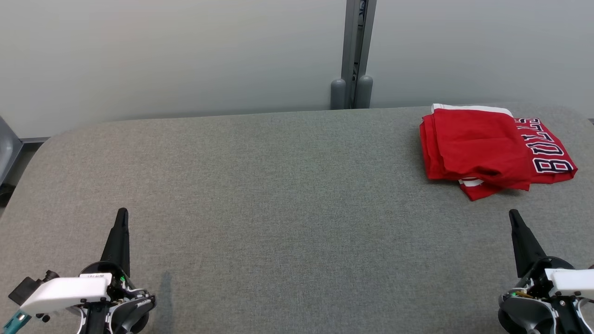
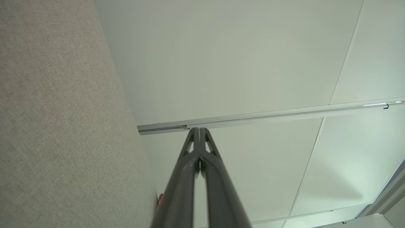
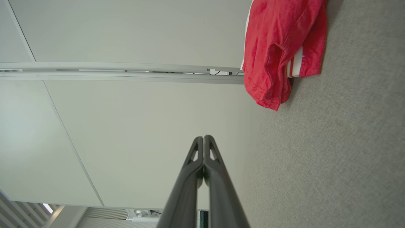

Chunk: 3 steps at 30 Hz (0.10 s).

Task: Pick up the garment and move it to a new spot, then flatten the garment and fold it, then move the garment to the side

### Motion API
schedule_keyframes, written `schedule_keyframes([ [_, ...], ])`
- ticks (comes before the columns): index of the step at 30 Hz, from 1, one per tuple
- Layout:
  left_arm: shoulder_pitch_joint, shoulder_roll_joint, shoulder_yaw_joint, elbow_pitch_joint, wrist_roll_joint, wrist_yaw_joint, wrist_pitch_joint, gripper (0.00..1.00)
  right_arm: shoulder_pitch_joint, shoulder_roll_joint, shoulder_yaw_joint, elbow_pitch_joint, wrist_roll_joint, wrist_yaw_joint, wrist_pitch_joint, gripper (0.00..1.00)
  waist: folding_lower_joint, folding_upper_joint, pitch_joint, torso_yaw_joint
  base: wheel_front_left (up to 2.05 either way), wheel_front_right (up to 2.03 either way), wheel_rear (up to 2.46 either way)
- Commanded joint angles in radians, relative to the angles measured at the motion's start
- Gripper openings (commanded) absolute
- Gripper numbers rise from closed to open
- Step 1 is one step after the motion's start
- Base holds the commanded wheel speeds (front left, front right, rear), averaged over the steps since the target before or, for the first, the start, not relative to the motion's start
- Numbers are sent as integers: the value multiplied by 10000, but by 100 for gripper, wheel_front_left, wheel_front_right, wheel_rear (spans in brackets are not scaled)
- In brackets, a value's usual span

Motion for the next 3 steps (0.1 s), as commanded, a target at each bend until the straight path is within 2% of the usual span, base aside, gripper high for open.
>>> schedule_keyframes([
  [1, -124, 25, 46, 8, -14, -21, 40, 0, -80, -21, -17, 26, 34, 4, 36, 0, 0, 0, 0, 0, 0, 0, 0],
  [3, -119, 25, 44, 8, -16, -21, 39, 0, -80, -21, -19, 26, 32, 4, 23, 0, 0, 0, 0, 0, 0, 0, 0],
])
